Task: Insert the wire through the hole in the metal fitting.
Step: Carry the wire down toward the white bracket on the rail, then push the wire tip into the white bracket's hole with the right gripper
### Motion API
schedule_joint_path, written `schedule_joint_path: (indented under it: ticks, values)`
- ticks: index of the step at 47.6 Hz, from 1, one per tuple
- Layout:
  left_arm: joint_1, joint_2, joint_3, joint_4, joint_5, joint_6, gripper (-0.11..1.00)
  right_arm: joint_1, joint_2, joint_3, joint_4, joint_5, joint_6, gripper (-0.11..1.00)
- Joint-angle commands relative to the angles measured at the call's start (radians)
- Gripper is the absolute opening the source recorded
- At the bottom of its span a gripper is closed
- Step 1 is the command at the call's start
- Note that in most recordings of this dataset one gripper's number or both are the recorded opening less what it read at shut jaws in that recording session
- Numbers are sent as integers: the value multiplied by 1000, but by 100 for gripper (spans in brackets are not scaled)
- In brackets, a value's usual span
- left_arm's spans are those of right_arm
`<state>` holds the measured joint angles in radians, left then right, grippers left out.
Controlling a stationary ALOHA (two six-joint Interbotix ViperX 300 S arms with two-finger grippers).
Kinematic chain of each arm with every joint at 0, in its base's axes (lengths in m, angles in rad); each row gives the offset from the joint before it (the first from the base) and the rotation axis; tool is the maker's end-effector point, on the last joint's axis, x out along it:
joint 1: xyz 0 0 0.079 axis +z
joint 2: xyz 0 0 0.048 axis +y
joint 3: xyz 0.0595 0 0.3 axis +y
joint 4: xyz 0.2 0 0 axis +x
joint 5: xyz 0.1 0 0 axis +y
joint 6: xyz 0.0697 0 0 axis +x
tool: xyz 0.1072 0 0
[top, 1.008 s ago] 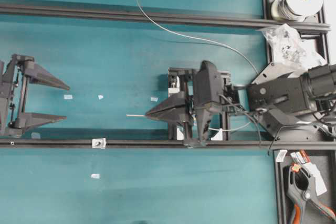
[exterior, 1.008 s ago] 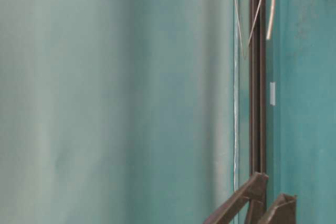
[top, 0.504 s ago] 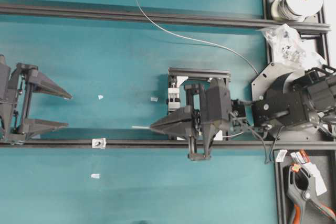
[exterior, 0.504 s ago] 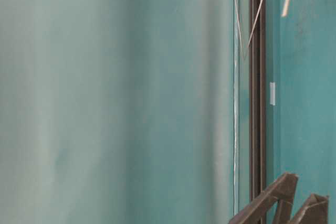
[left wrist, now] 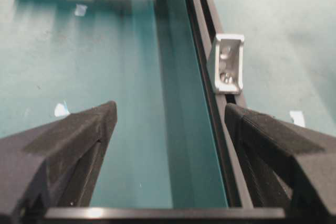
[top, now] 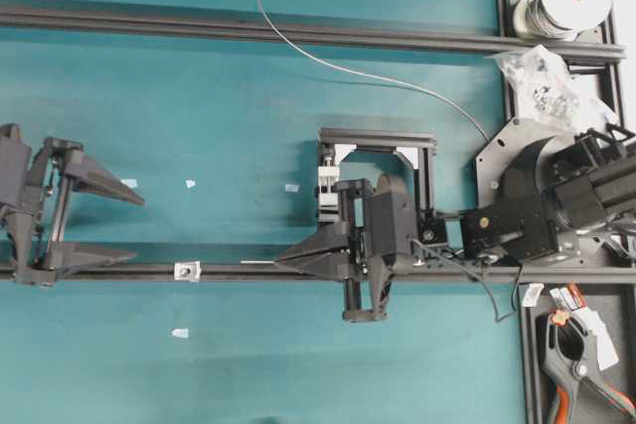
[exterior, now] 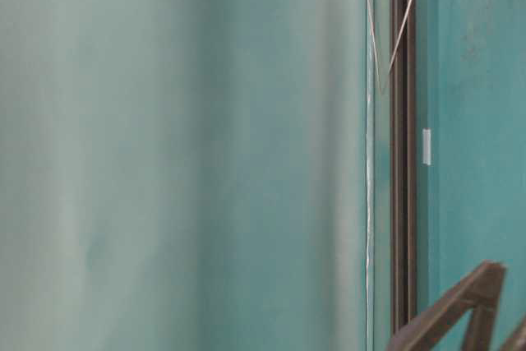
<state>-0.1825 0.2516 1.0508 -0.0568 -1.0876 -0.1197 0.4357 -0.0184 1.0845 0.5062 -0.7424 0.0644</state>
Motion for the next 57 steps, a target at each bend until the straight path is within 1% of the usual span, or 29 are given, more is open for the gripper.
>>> schedule_joint_path:
  ticks: [1,11,47,57]
  values:
    - [-8,6,-20,-3,-11,-2,81,5,-5,-17,0,-14,2,-1]
    - [-12,32,-49,-3,-11,-2,81,5,-5,-17,2,-15,2,-1]
    - [-25,25,-46,-3,-9,2,81,5,-3,-20,2,-21,2,-1]
    - [-25,25,-49,-3,-6,2,81,5,29,-40,0,-21,0,-1]
